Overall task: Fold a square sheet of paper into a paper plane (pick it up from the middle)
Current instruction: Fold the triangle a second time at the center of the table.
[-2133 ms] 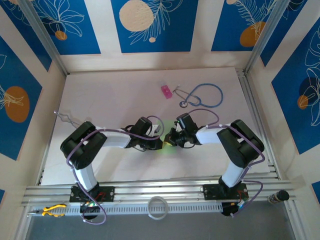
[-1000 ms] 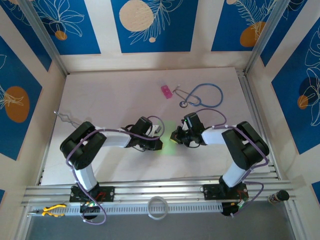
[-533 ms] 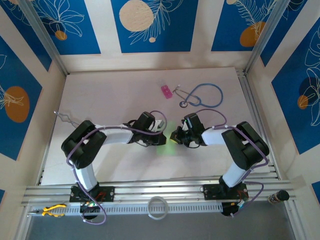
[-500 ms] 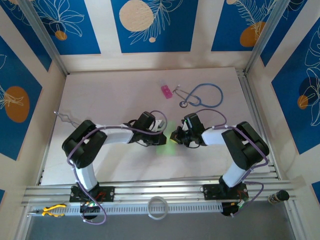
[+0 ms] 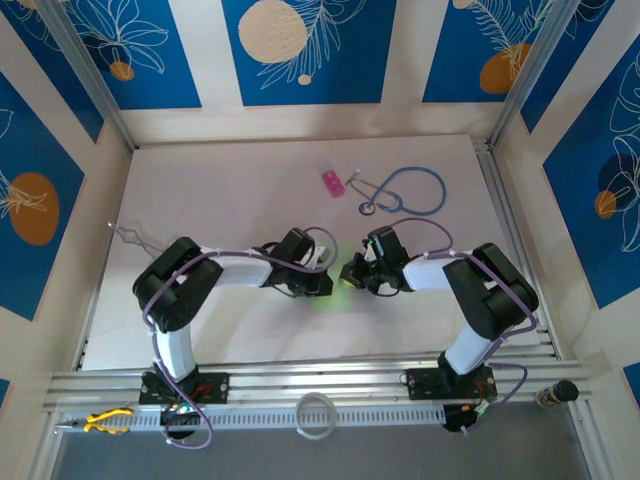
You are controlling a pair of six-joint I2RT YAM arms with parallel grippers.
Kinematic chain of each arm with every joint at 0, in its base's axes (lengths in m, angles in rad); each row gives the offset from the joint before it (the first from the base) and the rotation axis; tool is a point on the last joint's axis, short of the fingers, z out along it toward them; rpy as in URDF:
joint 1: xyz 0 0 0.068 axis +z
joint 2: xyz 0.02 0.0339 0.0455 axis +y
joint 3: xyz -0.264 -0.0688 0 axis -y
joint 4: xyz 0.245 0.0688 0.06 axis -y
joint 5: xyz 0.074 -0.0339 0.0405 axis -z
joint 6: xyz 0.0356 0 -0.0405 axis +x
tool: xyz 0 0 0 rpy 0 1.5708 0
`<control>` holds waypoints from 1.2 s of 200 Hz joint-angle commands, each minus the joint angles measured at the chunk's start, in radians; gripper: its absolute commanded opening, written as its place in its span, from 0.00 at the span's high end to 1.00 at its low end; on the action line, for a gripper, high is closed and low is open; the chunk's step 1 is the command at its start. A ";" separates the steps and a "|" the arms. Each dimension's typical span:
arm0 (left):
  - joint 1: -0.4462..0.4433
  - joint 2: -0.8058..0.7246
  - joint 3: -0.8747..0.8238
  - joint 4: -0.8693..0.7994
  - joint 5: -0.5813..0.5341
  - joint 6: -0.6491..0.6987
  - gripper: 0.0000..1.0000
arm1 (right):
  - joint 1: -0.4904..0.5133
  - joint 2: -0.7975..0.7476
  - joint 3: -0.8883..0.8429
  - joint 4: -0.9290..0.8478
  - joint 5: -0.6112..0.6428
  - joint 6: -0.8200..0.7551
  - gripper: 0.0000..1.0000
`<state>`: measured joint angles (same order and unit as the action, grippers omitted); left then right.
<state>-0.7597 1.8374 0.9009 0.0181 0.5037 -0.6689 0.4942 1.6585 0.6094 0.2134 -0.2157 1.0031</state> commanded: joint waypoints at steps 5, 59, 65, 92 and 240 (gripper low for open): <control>-0.007 -0.046 -0.086 -0.107 -0.014 0.032 0.87 | 0.002 0.038 -0.018 -0.119 0.059 -0.012 1.00; -0.001 -0.113 -0.154 -0.130 -0.017 0.044 0.87 | 0.003 0.031 -0.019 -0.121 0.059 -0.014 1.00; -0.002 -0.119 -0.160 -0.134 -0.020 0.047 0.87 | 0.004 0.030 -0.018 -0.121 0.059 -0.014 1.00; 0.001 -0.149 -0.194 -0.143 -0.028 0.049 0.87 | 0.004 0.025 -0.017 -0.122 0.059 -0.015 1.00; 0.063 -0.196 -0.013 -0.098 -0.034 0.071 0.91 | 0.036 -0.217 0.060 -0.307 0.040 -0.056 0.88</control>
<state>-0.7094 1.5703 0.8276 -0.0631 0.4397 -0.6422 0.5110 1.5116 0.6865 0.0120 -0.2058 0.9321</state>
